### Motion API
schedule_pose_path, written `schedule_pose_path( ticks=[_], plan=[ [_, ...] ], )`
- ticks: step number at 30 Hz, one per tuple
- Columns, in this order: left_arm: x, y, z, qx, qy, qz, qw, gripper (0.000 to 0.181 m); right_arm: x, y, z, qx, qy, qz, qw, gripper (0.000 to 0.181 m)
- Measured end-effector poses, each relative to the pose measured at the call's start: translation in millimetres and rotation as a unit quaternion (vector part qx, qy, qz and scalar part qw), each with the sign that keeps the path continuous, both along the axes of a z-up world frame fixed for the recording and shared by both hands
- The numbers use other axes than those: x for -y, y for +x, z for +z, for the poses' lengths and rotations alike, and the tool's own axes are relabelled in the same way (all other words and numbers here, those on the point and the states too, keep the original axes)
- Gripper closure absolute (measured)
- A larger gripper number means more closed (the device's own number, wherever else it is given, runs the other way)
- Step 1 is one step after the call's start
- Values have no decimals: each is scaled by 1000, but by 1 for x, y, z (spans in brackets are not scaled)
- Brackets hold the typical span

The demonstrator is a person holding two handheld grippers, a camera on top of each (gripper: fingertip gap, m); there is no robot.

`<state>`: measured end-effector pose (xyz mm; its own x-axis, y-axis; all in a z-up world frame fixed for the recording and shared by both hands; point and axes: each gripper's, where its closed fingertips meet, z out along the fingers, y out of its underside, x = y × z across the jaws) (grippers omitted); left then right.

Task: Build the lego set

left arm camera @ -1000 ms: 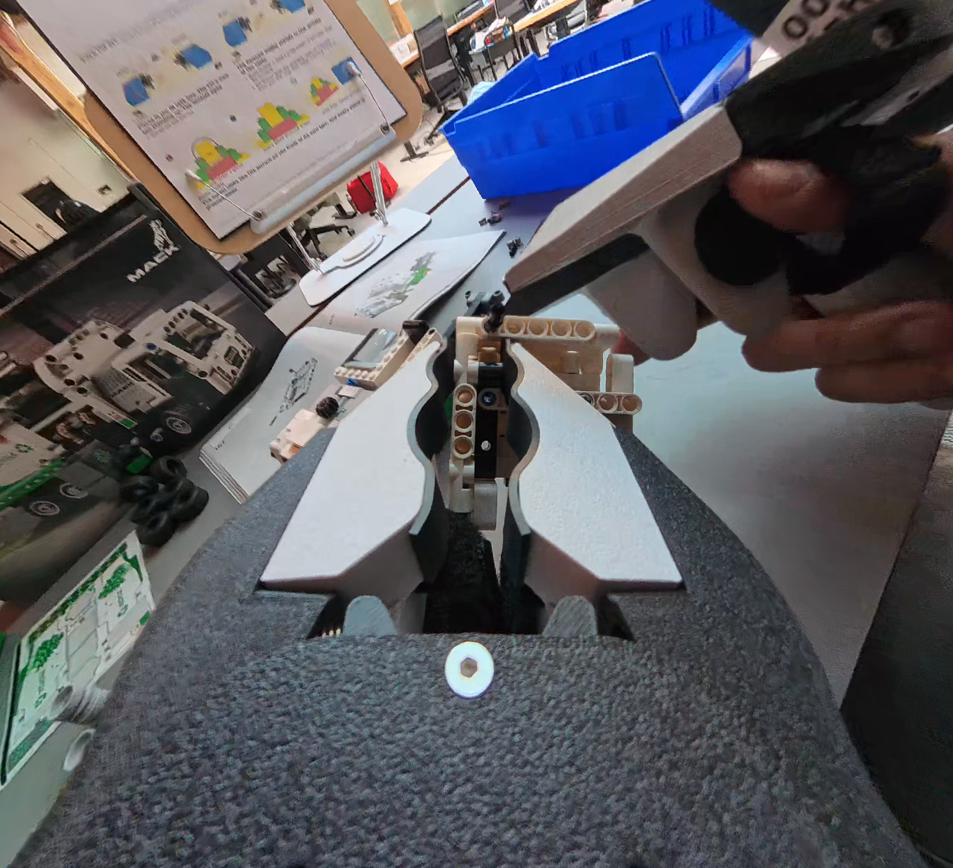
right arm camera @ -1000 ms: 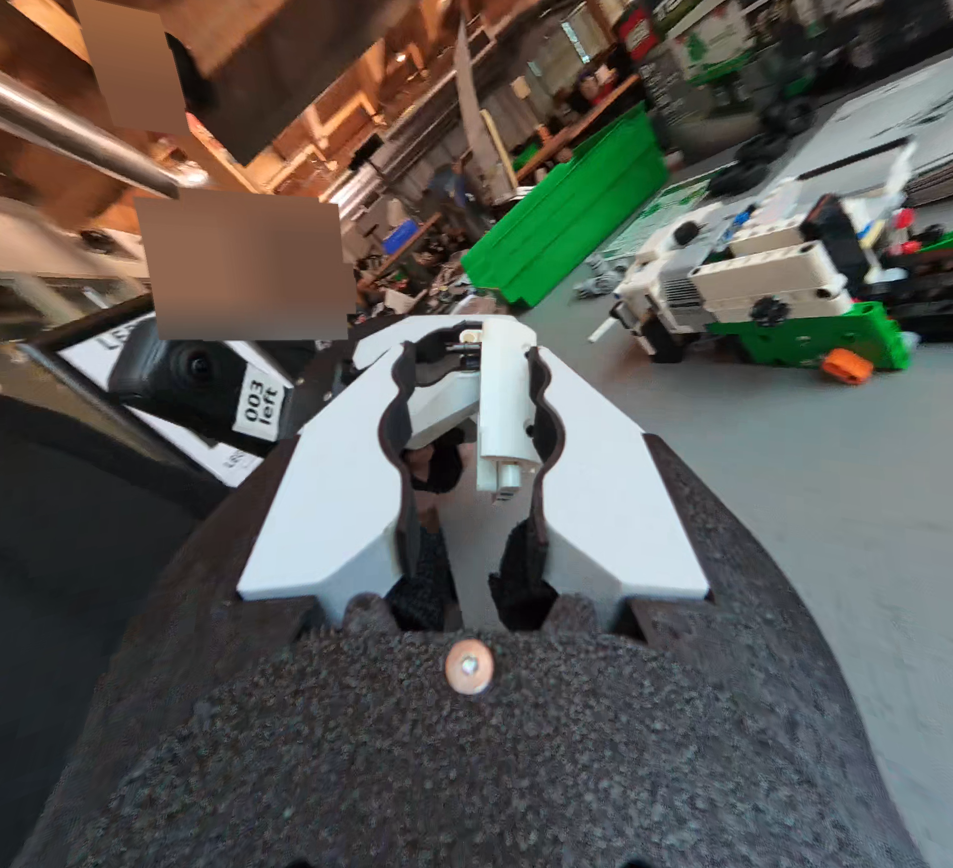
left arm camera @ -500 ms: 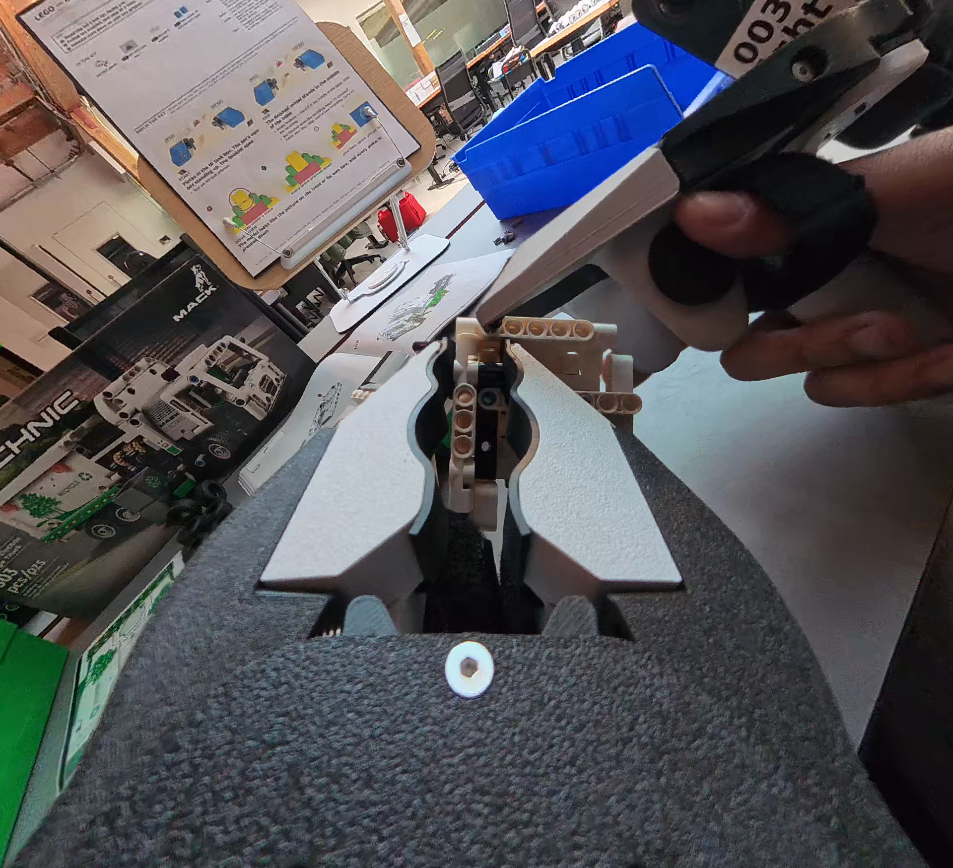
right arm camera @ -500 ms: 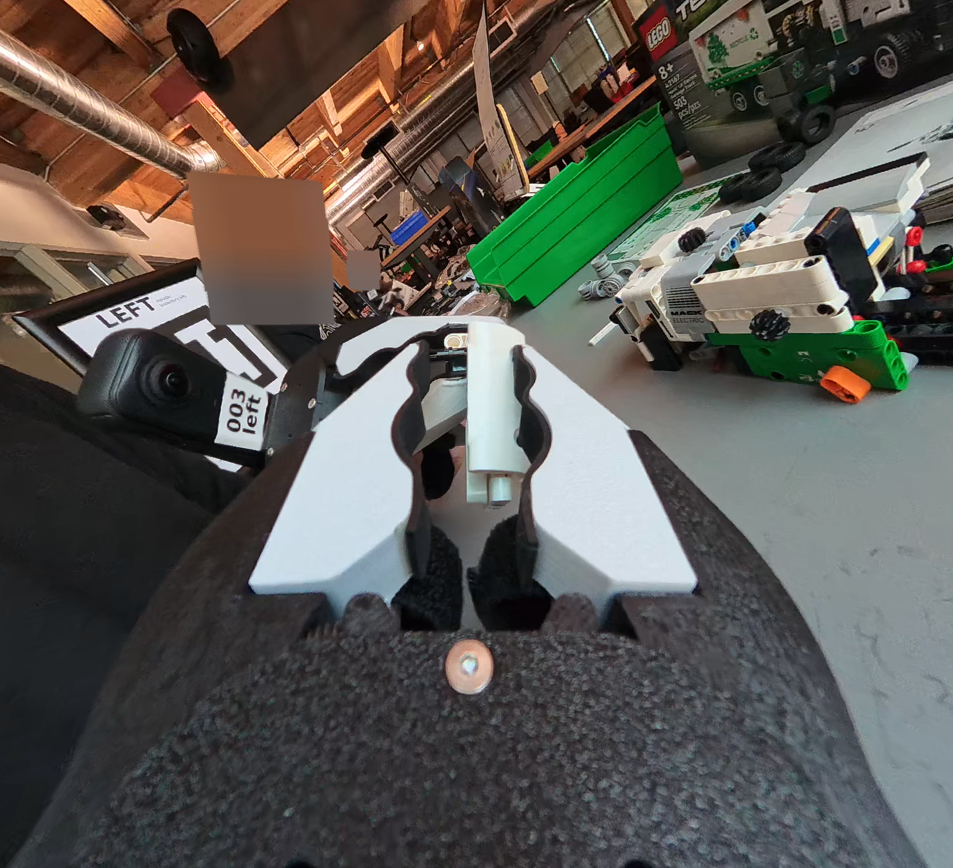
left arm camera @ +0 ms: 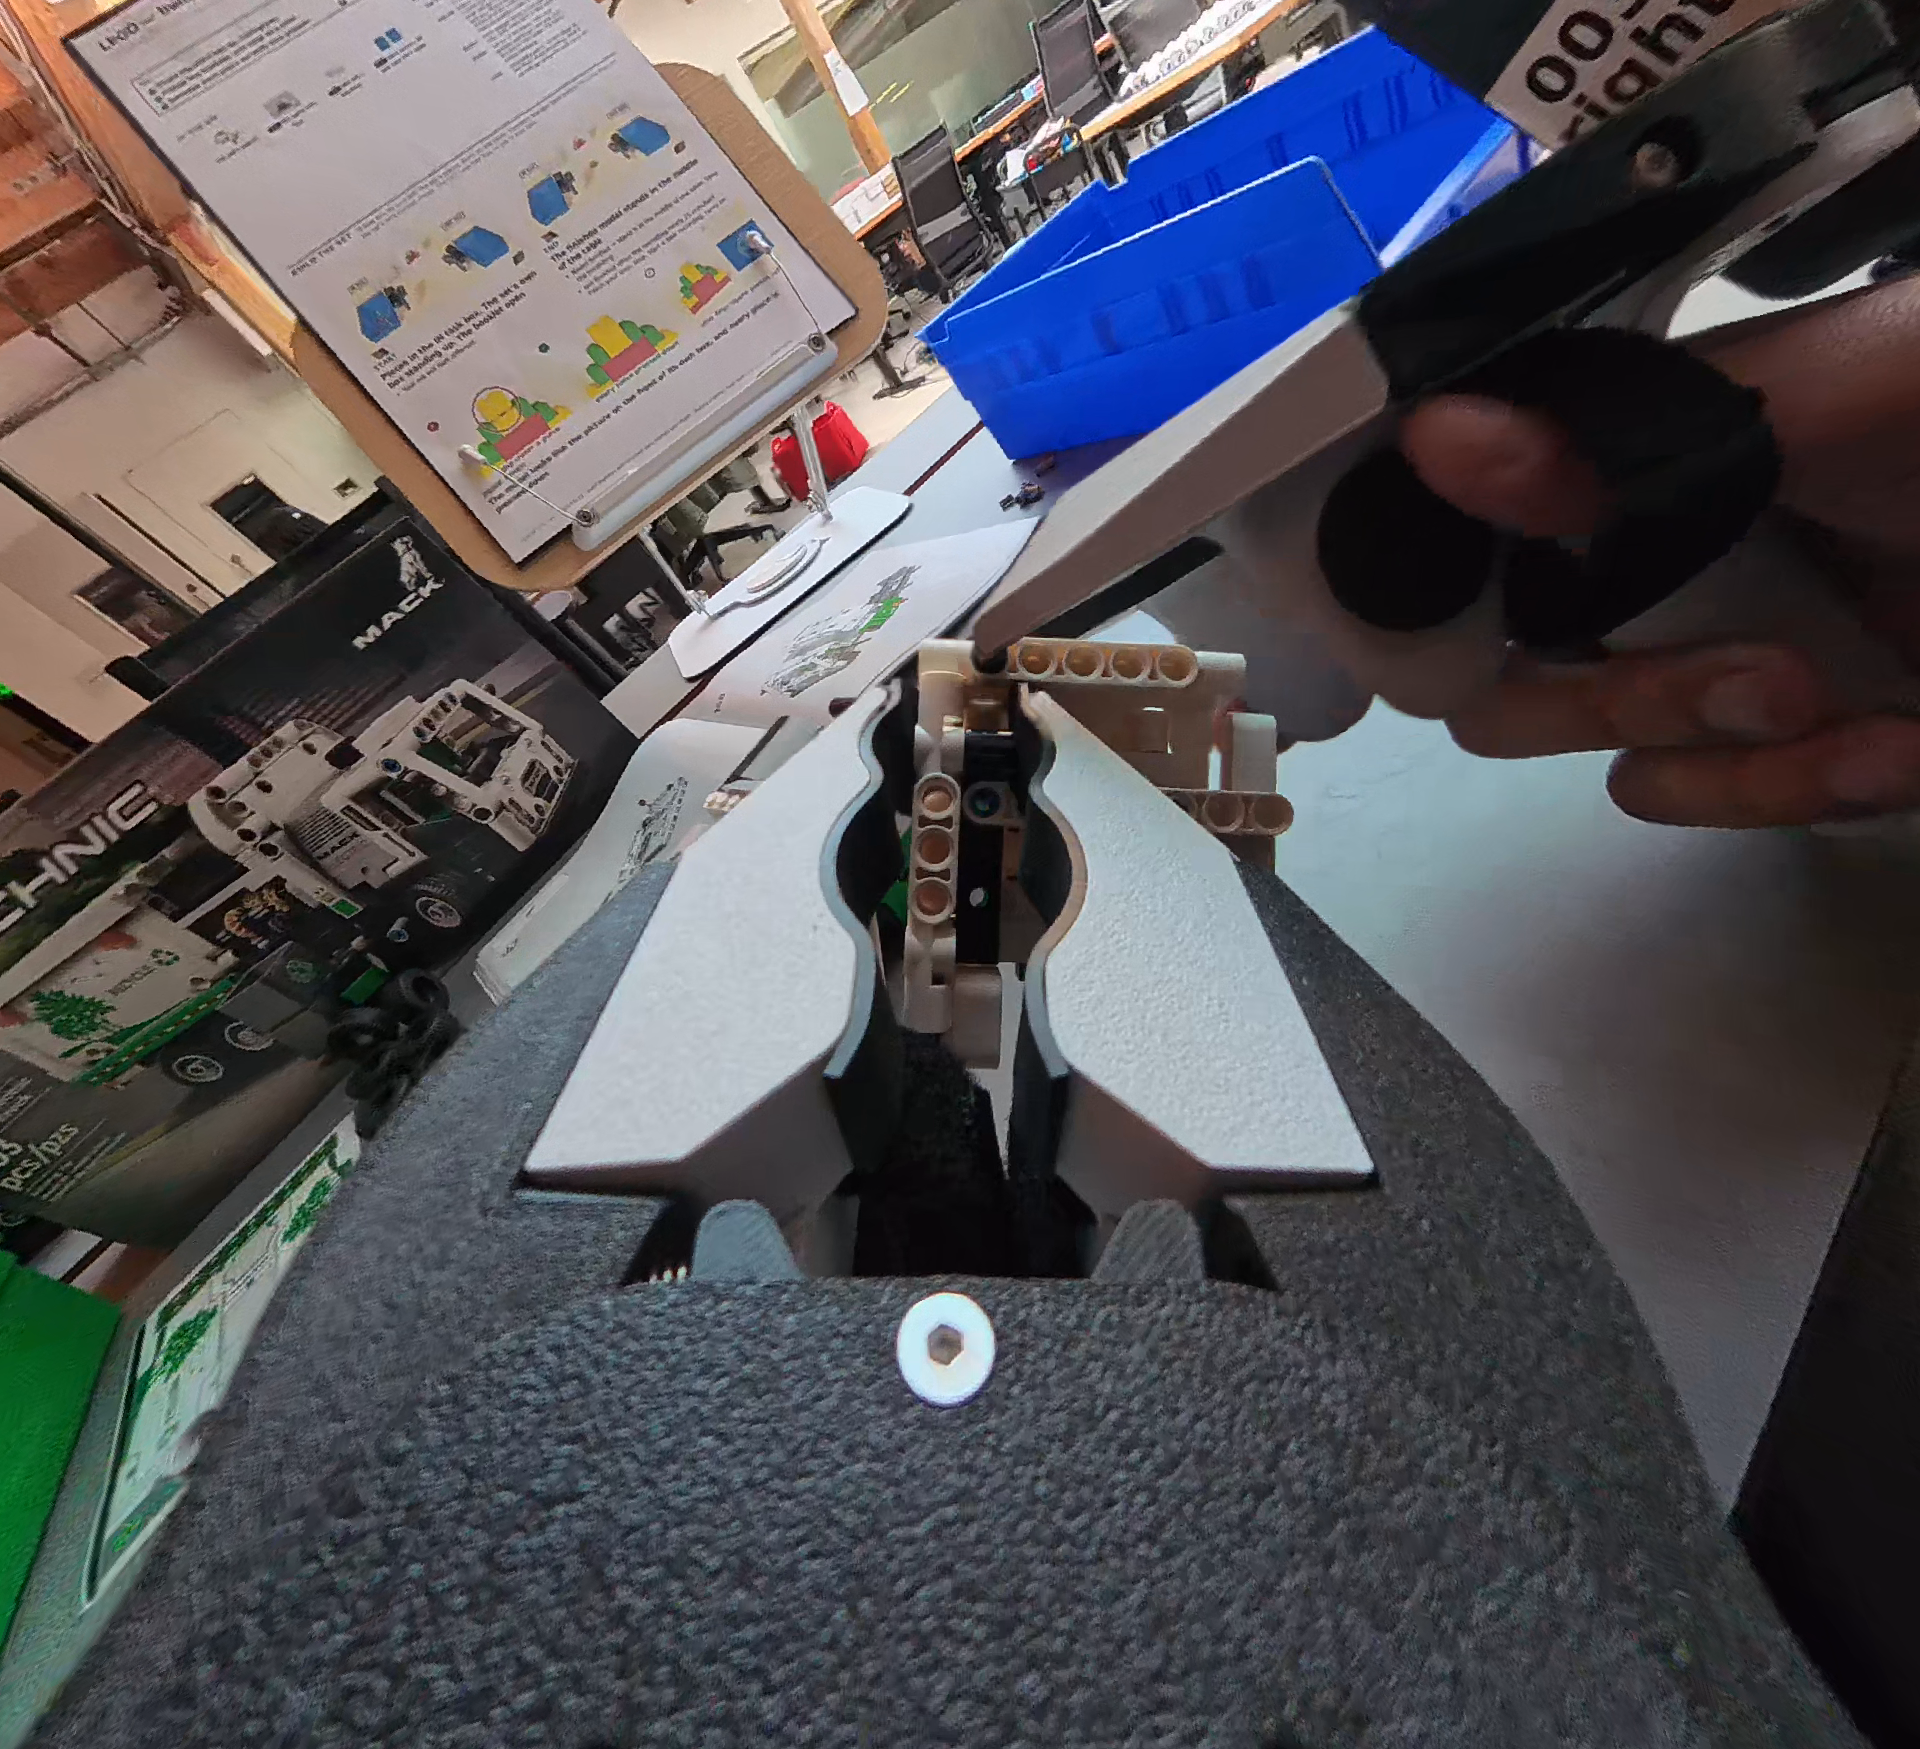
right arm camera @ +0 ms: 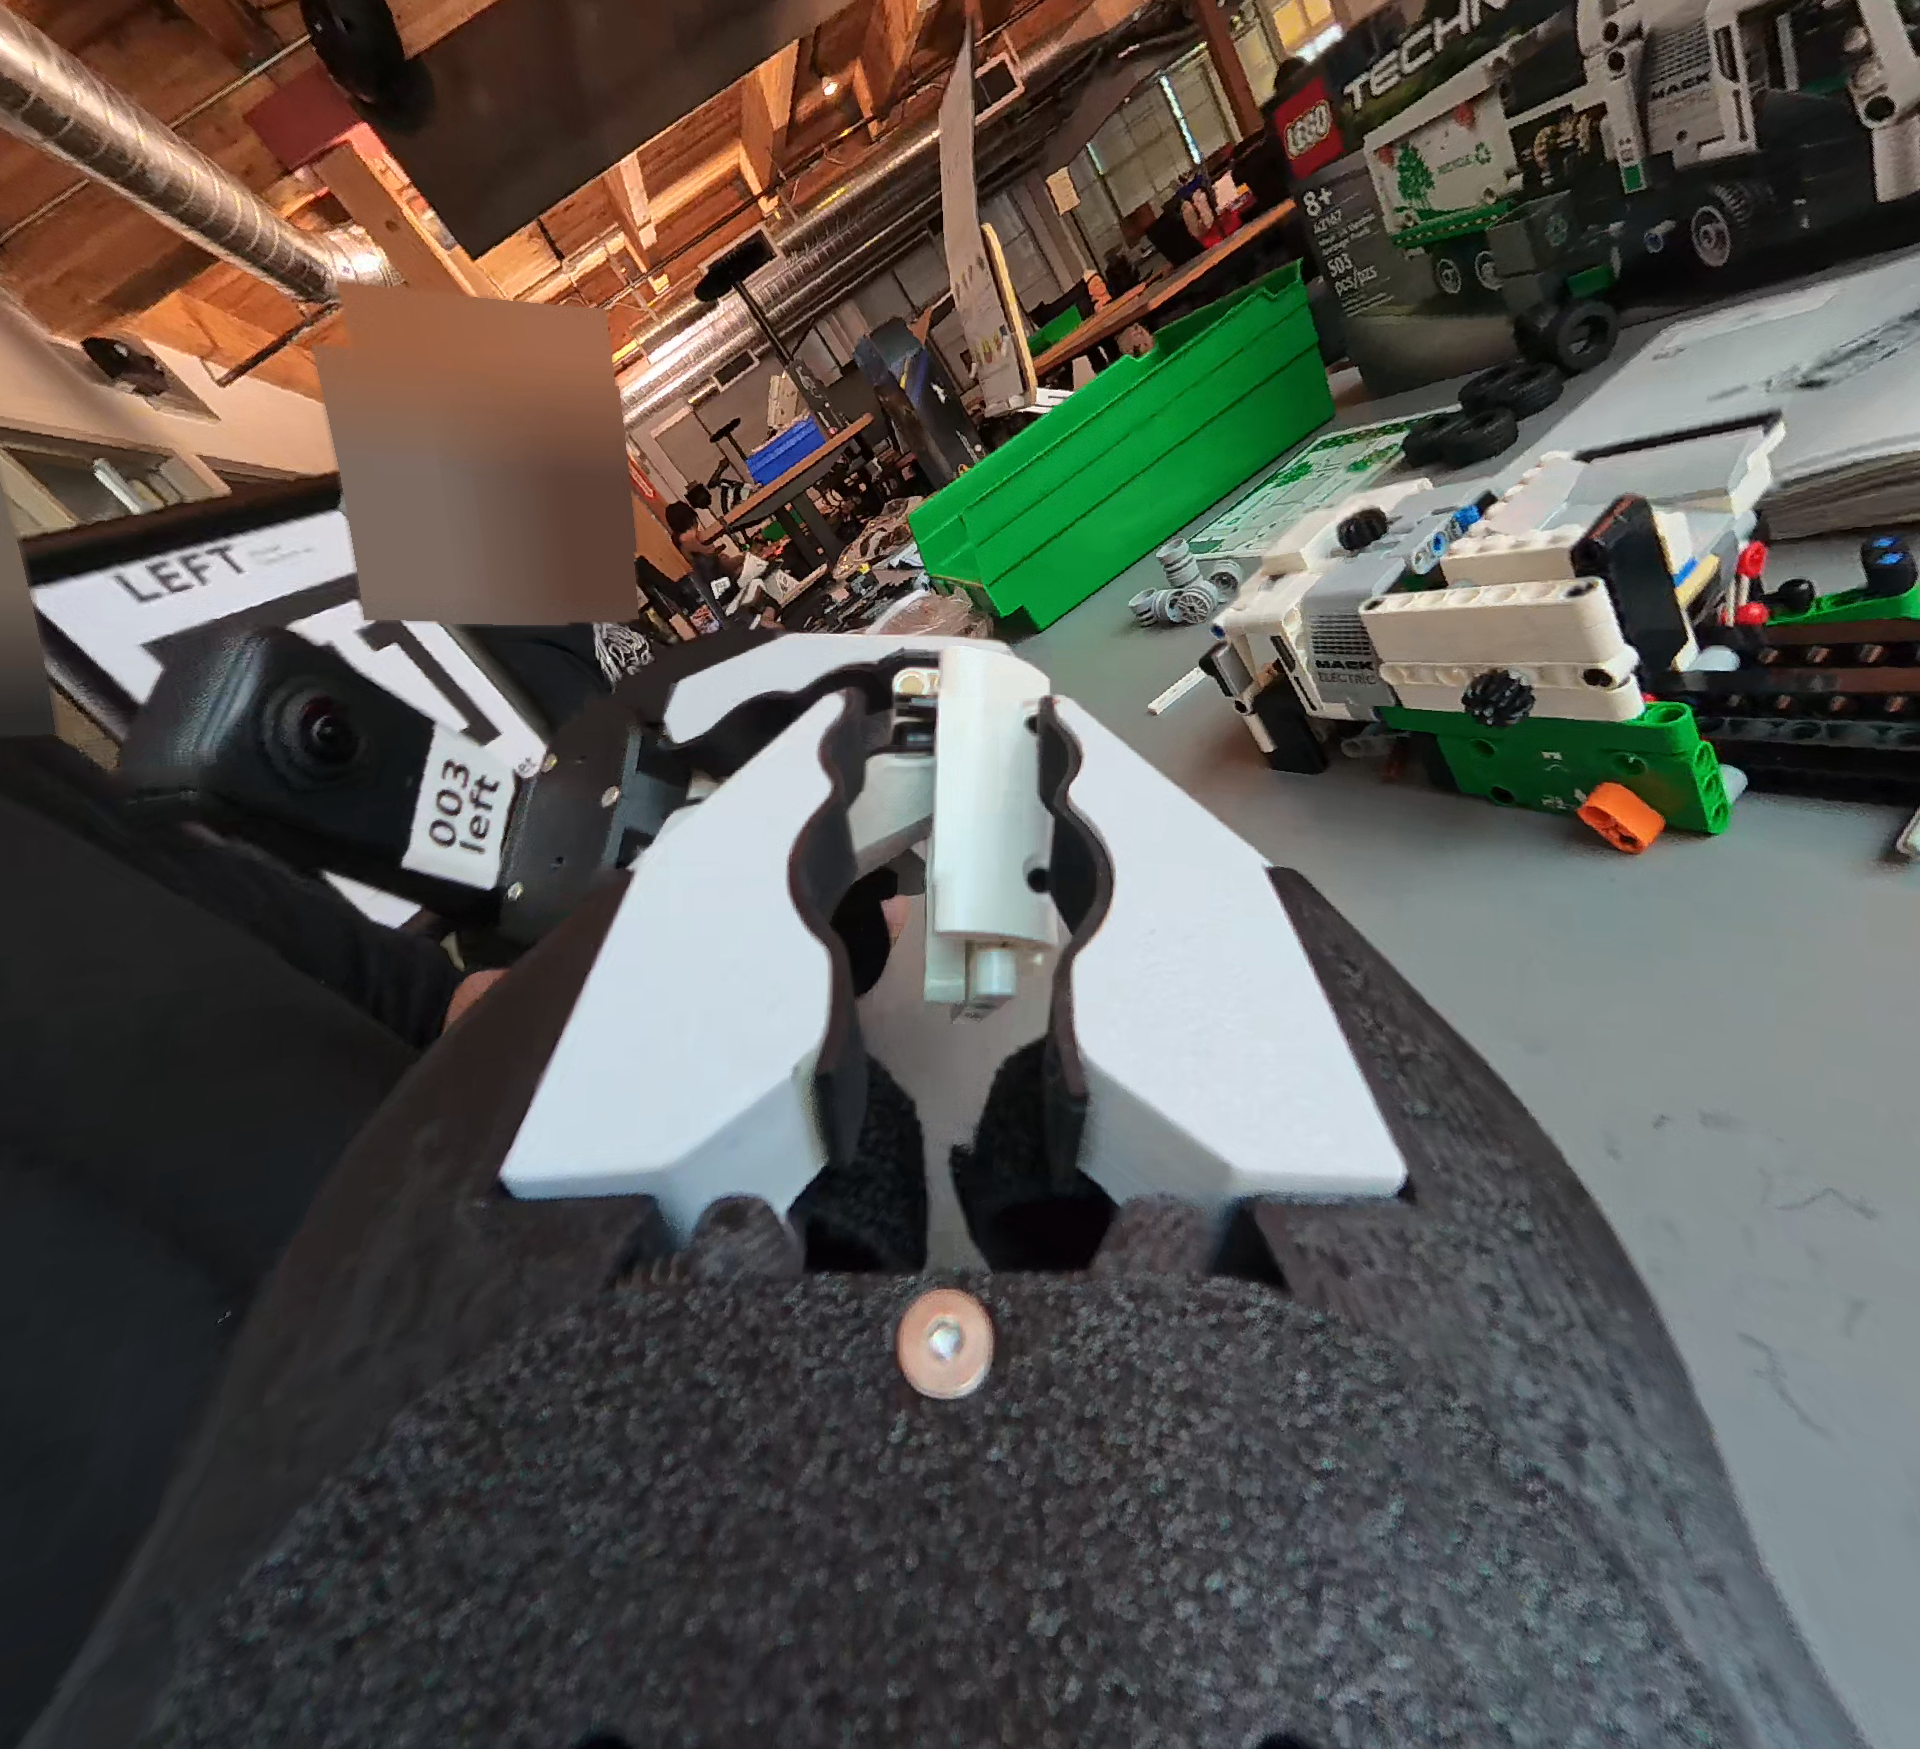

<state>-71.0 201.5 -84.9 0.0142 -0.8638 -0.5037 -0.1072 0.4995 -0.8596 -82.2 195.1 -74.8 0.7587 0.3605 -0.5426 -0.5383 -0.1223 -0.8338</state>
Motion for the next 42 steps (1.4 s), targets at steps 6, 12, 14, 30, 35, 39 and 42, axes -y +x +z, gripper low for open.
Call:
schedule_pose_path(
  ticks=[6, 12, 14, 30, 35, 39, 42],
  plan=[
    [2, -10, 10, 30, 14, -33, 999, 165, 8, -10, -10, 77, -37, 58, 995, 154],
    [8, -5, -8, -31, 7, -48, 998, 166, 9, -8, -26, 34, -76, 78, 993, 158],
    [9, -5, -11, -69, -55, -61, 994, 159, 11, -7, -25, 7, -64, 91, 994, 158],
    [25, -37, -7, -157, -160, -203, 953, 129, 18, -23, -6, 101, 21, 86, 991, 167],
    [26, -42, -8, -184, -265, -242, 915, 131, 20, -25, -8, 155, 31, 73, 985, 171],
    [28, -41, -9, -197, -317, -257, 891, 145, 18, -29, -11, 232, 35, 49, 971, 171],
    [25, -39, -12, -194, -312, -244, 897, 145, 16, -29, -15, 266, 25, 35, 963, 171]
  ],
)
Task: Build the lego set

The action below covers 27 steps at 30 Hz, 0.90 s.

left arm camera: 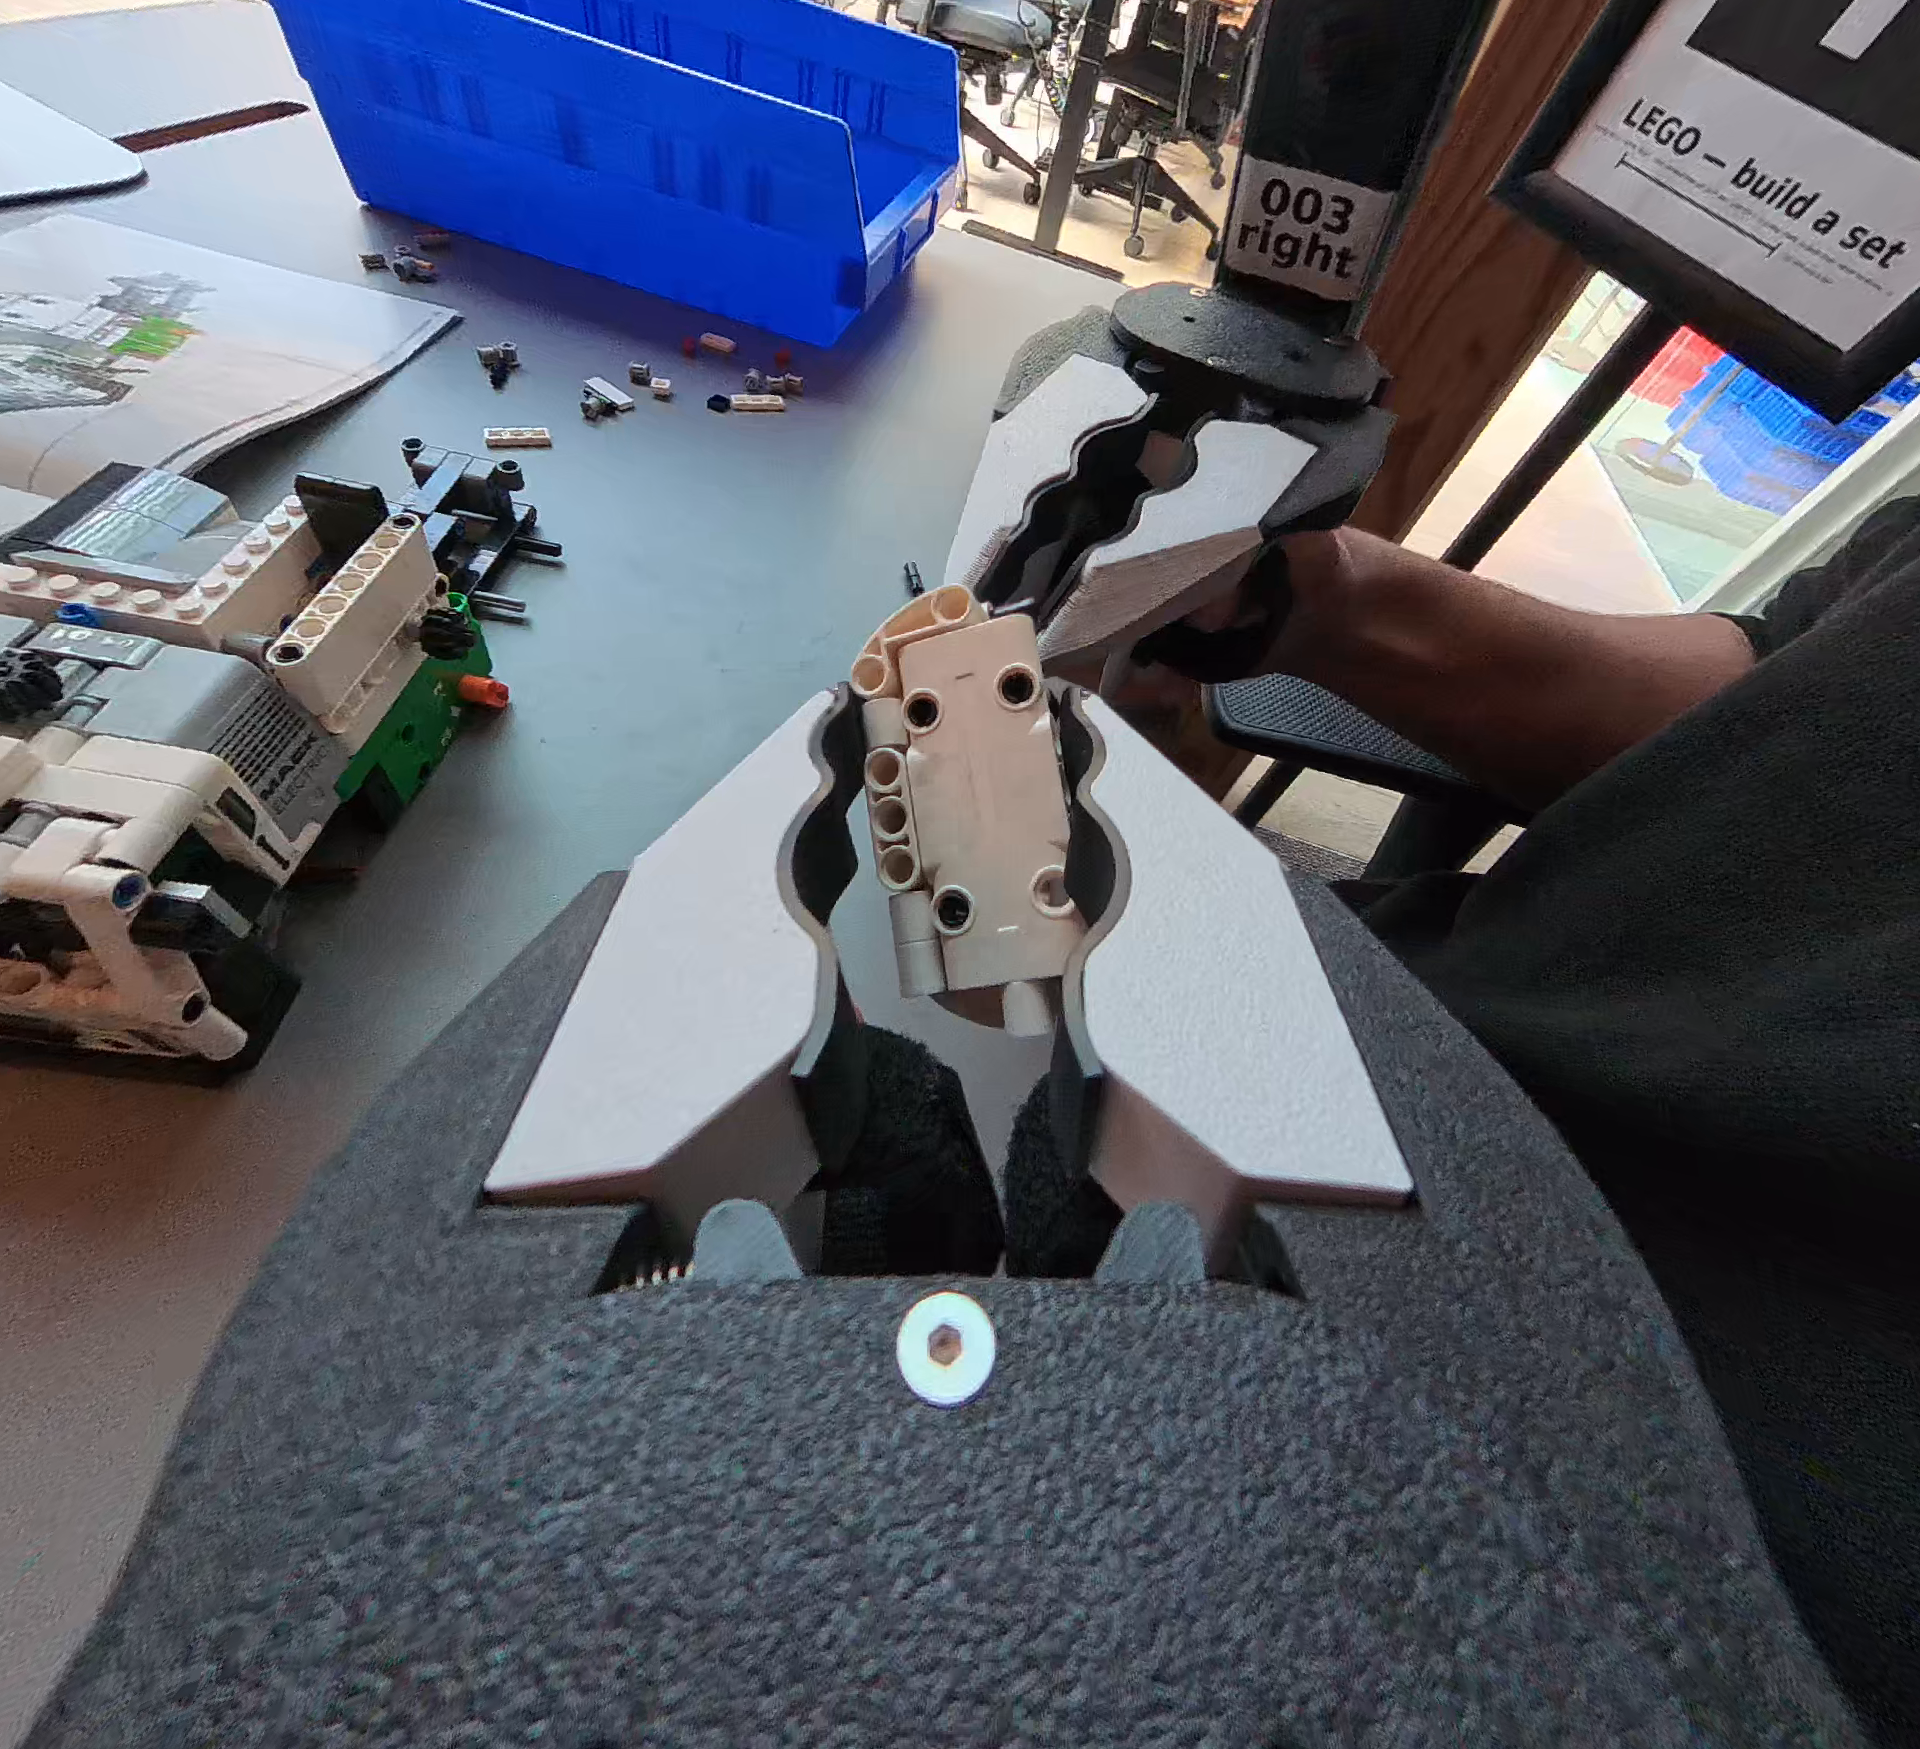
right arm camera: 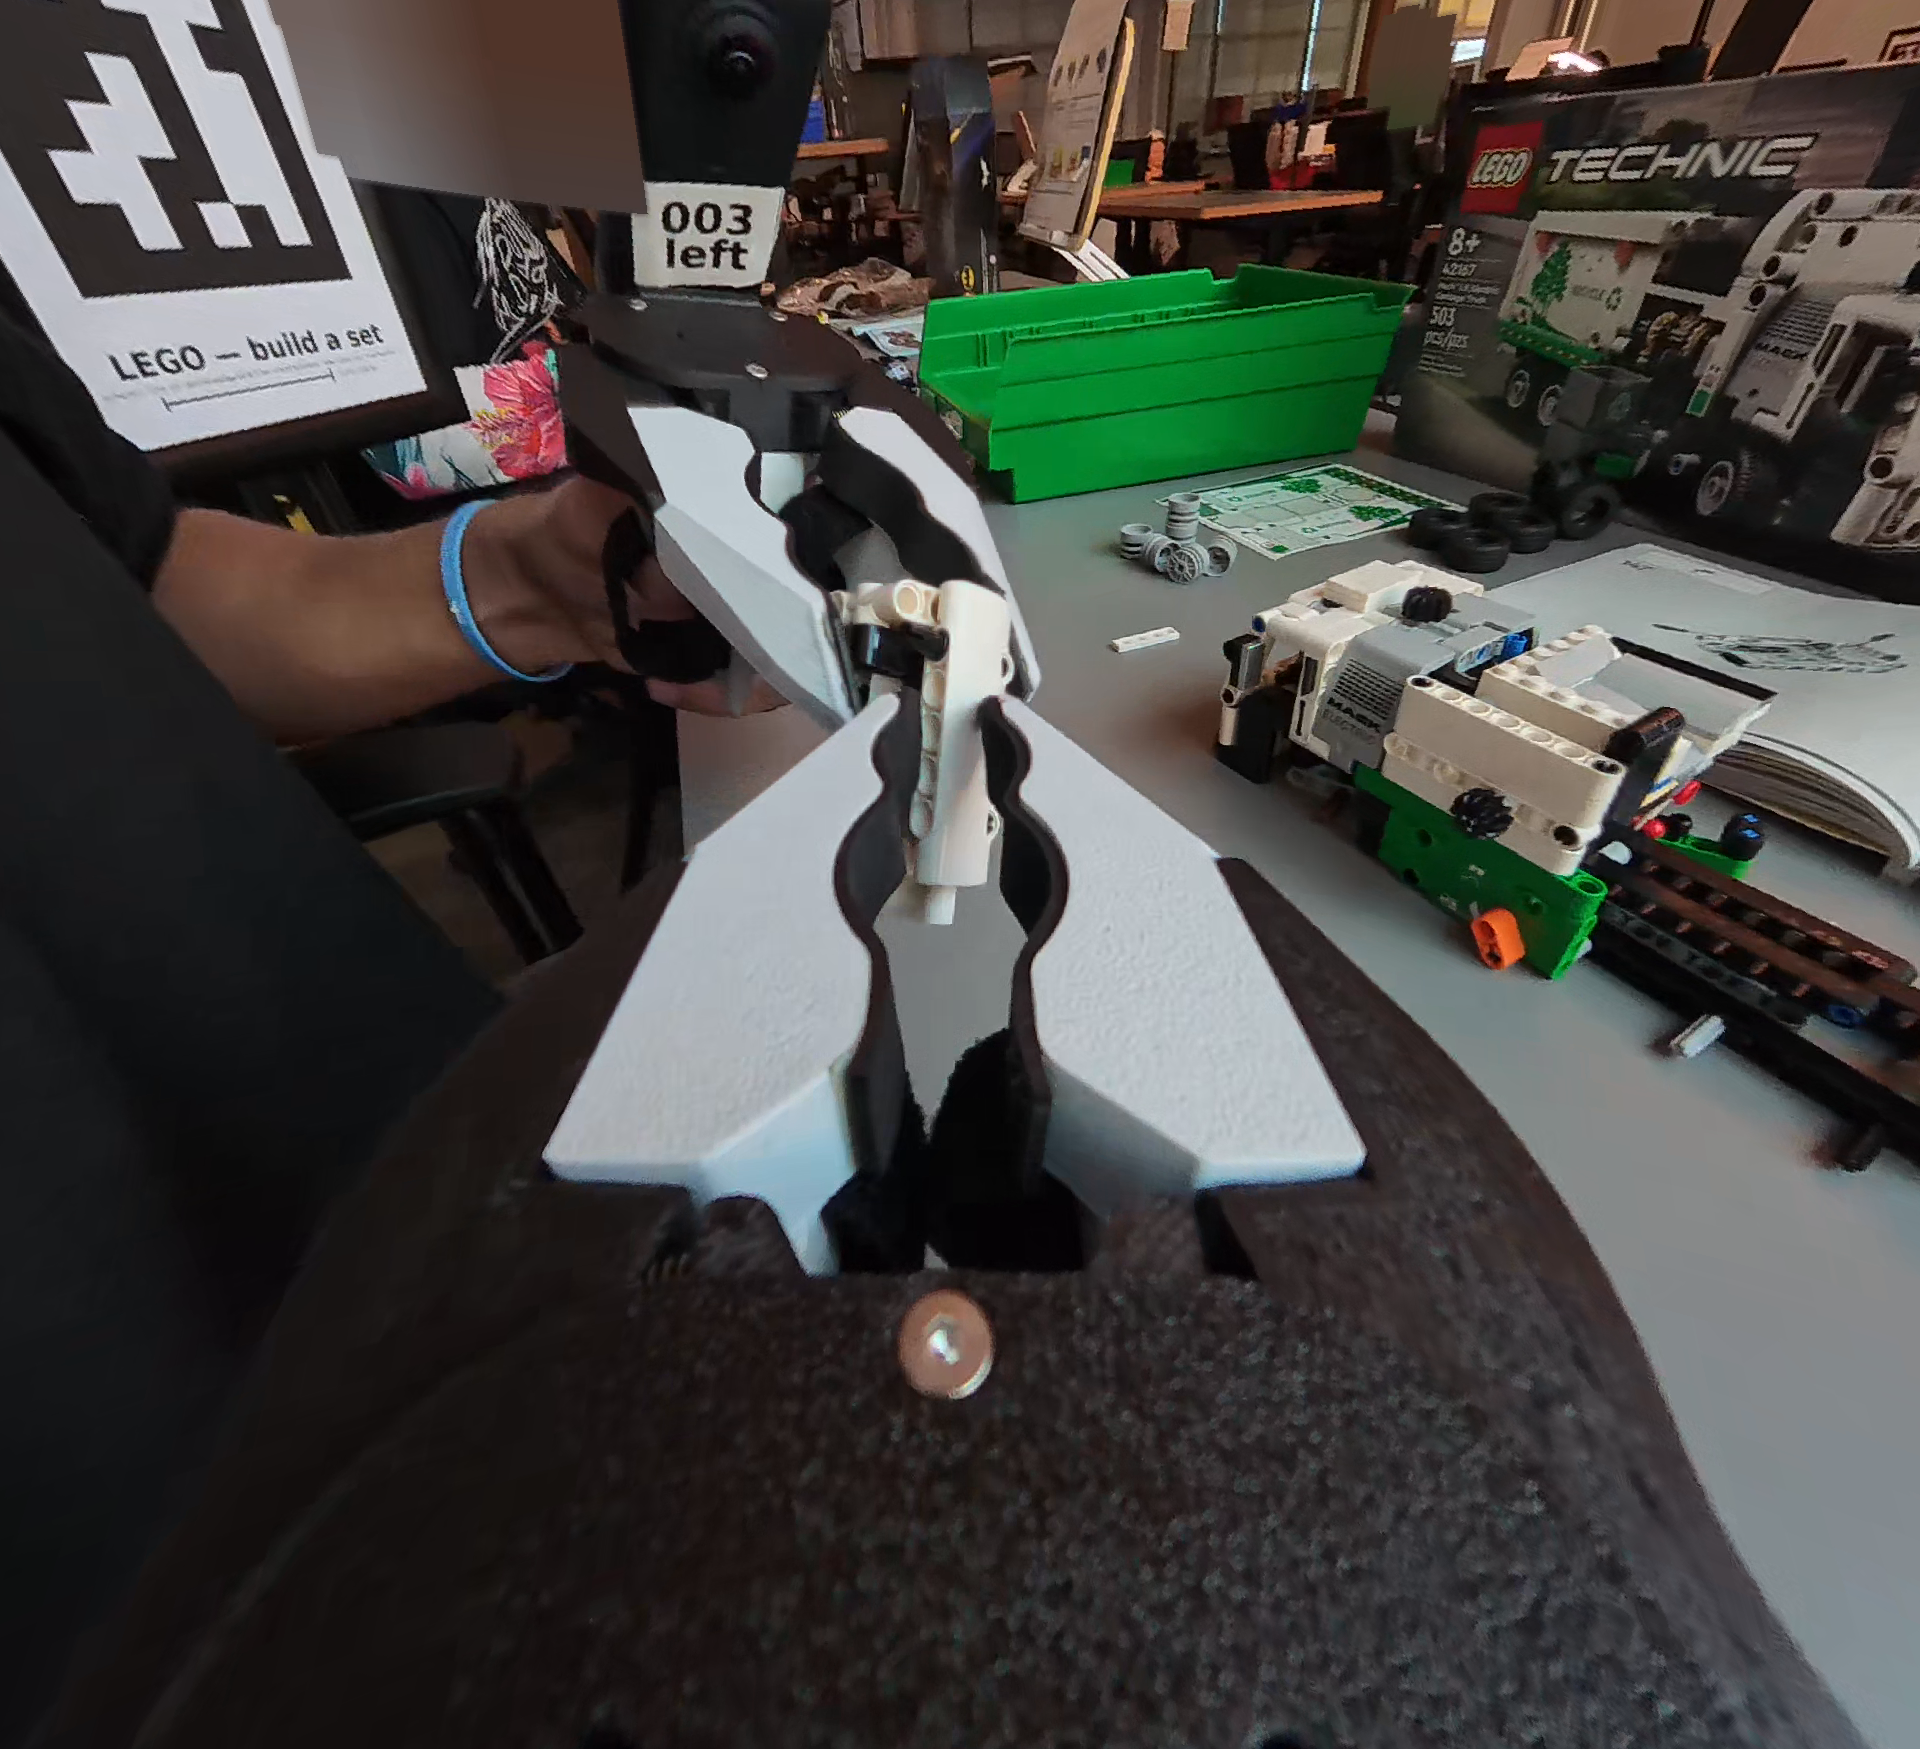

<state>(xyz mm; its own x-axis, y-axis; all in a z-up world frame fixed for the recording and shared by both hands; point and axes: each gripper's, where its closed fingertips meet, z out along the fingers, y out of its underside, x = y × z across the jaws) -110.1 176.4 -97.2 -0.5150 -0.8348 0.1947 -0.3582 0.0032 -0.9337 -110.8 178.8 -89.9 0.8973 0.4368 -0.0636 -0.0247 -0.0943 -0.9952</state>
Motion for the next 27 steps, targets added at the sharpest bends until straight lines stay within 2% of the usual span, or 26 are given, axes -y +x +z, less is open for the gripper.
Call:
schedule_pose_path(
  ticks=[8, 10, 13, 19, 24, 27],
  plan=[
    [-4, 4, -1, 26, 40, 24, 999, 145, -3, 3, 0, -21, -3, -14, 1000, 170],
    [-9, 5, 1, 30, 36, 41, 998, 145, -3, 4, 0, -4, -6, -30, 1000, 167],
    [-23, 11, 3, 13, -31, 83, 996, 146, -5, 7, 2, 55, -14, -74, 996, 160],
    [-30, 14, 10, -11, -214, 94, 972, 146, -18, 10, -1, 141, -47, -137, 979, 147],
    [-28, 14, 12, -19, -311, 83, 947, 146, -22, 8, 0, 190, -66, -150, 968, 149],
    [-25, 11, 12, -18, -325, 70, 943, 146, -19, 6, 1, 223, -75, -147, 961, 150]
  ],
)
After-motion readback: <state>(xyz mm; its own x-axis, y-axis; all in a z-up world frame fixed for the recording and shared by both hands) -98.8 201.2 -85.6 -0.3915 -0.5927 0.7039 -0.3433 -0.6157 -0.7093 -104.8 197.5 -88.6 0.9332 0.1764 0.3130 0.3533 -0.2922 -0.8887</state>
